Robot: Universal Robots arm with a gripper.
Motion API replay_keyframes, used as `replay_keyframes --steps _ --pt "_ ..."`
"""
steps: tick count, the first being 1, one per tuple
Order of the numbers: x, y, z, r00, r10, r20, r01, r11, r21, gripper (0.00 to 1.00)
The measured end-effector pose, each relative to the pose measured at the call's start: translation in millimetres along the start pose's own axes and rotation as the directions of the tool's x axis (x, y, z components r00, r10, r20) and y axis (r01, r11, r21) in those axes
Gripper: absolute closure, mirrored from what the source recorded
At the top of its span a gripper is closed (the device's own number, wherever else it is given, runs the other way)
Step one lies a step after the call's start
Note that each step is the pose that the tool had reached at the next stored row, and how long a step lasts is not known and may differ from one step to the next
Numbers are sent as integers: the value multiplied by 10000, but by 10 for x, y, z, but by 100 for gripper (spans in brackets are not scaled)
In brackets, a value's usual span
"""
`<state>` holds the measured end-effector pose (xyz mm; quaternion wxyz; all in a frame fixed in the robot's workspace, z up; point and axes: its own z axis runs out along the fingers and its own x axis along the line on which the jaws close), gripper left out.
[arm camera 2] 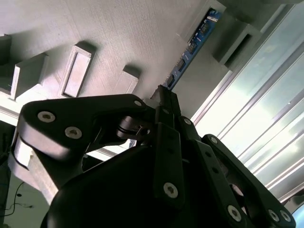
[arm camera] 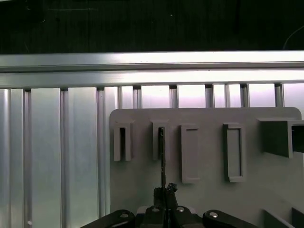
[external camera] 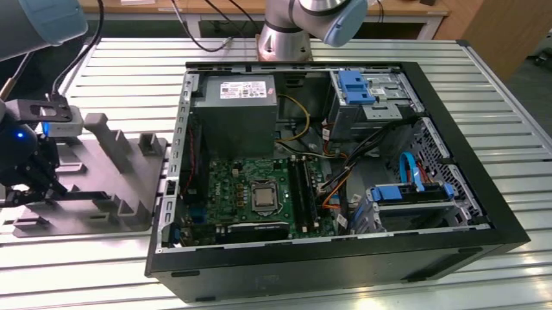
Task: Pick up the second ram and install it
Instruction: 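Pick up the second ram and move it above second insertion slot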
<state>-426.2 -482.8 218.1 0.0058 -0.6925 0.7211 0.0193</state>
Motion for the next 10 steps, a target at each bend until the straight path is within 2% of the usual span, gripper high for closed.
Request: replay_keyframes --steps 10 --pt "-6 3 -180 10000 0 0 0 10000 0 89"
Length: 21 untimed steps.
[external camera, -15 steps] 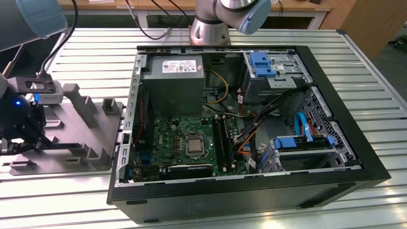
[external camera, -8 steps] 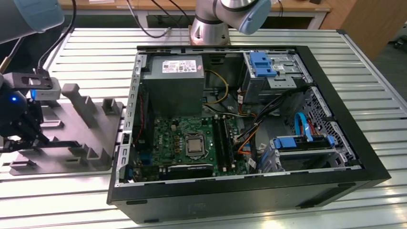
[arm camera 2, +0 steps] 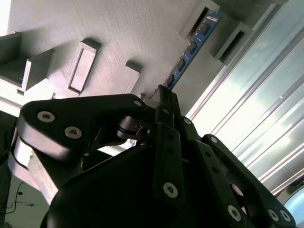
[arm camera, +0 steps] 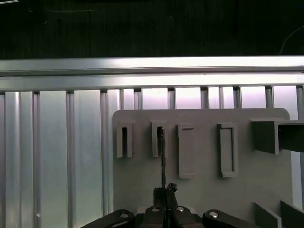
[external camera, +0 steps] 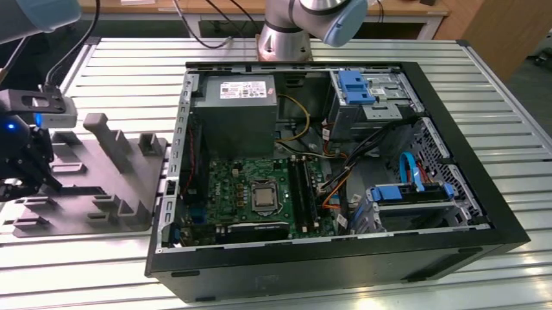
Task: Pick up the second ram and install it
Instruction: 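Pick up the second ram and move it above second insertion slot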
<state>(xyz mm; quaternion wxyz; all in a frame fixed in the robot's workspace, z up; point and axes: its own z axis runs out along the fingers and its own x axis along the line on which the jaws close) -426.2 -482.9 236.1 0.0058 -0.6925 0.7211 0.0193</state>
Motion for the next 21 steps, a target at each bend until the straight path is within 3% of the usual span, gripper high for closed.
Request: replay_keyframes --steps 16,21 --pt "-15 9 -416 10000 0 0 0 10000 0 89" --pt "-18 10 -493 10000 -28 -1 28 10000 -1 89"
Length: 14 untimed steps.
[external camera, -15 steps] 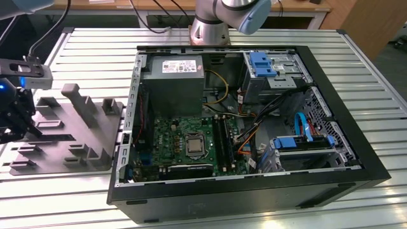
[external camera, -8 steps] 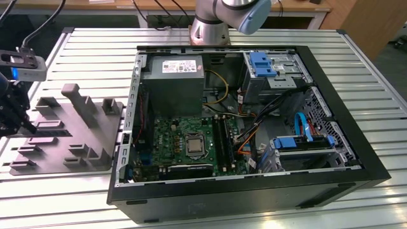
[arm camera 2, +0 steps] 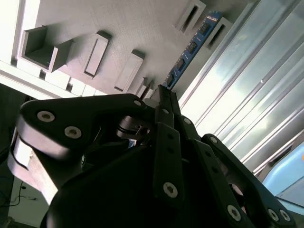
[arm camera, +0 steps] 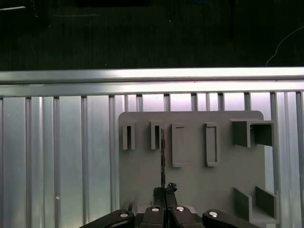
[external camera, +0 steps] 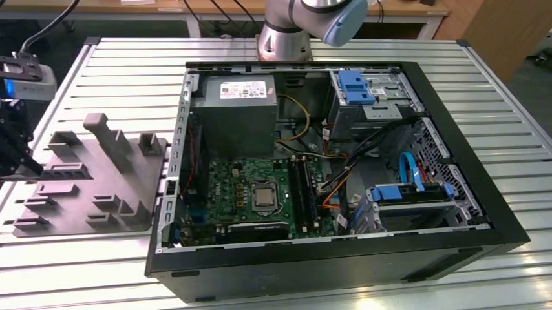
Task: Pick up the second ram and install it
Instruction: 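Pick up the second ram and move it above second insertion slot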
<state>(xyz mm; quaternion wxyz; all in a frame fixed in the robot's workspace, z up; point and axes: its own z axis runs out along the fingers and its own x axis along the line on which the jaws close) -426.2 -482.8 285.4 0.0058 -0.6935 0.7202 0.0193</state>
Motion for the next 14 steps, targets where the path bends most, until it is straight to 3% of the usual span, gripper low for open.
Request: replay_keyframes --steps 14 --pt "-10 6 -277 10000 -17 -1 17 10000 -1 89"
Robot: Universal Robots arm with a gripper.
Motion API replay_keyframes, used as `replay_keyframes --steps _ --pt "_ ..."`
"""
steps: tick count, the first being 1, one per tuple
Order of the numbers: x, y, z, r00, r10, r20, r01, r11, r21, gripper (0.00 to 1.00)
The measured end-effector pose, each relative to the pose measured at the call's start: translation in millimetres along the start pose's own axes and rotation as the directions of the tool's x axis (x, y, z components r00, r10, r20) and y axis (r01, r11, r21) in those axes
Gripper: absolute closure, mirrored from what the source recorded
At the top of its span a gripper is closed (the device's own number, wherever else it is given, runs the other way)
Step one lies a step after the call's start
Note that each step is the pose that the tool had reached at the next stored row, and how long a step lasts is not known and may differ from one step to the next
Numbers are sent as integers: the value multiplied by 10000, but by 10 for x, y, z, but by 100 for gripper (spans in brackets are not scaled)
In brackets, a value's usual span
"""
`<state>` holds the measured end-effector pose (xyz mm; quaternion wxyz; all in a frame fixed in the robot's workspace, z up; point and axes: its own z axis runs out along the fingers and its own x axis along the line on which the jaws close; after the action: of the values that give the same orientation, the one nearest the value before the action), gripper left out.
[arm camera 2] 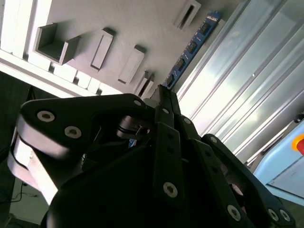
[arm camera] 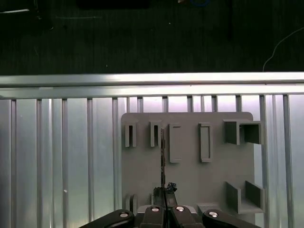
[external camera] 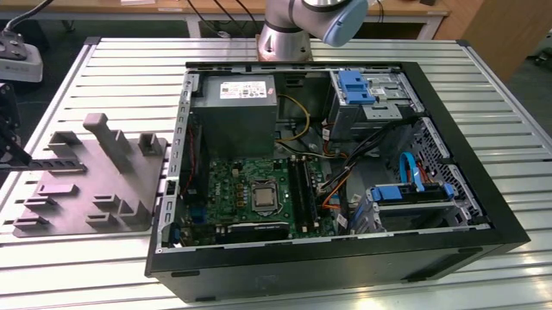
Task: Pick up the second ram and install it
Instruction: 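Pick up the second ram and move it above second insertion slot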
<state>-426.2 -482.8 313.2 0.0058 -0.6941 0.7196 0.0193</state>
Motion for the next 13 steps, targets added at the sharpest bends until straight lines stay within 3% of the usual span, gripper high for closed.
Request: replay_keyframes --steps 13 --pt "-12 5 -263 10000 -1 0 1 10000 0 89"
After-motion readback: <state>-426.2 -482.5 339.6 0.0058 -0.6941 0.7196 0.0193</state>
